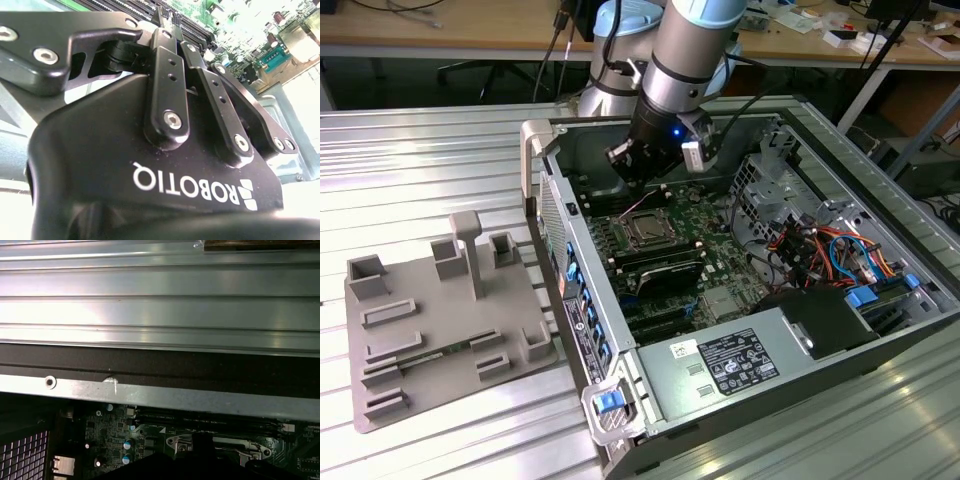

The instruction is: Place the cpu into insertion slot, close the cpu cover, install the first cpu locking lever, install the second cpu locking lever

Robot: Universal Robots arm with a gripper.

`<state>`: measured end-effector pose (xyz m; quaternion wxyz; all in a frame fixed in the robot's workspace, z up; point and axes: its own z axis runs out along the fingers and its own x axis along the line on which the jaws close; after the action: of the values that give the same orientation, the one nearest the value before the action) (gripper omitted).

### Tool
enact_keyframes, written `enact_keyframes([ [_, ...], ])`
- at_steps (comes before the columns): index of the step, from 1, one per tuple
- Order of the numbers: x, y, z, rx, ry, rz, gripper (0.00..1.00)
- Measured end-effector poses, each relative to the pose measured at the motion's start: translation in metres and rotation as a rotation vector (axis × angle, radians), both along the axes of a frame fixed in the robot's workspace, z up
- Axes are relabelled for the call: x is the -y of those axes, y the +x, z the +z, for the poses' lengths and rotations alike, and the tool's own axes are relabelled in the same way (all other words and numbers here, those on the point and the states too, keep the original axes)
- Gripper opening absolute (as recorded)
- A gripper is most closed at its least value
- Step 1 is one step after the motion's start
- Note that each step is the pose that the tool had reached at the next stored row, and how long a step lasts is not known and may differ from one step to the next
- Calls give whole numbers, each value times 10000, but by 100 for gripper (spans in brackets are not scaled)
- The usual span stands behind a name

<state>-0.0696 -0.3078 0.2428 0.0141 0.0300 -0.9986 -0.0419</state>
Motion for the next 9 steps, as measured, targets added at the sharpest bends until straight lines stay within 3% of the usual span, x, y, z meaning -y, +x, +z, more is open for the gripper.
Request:
enact_keyframes([
  [9, 0, 18, -7, 0, 0, 0, 11],
])
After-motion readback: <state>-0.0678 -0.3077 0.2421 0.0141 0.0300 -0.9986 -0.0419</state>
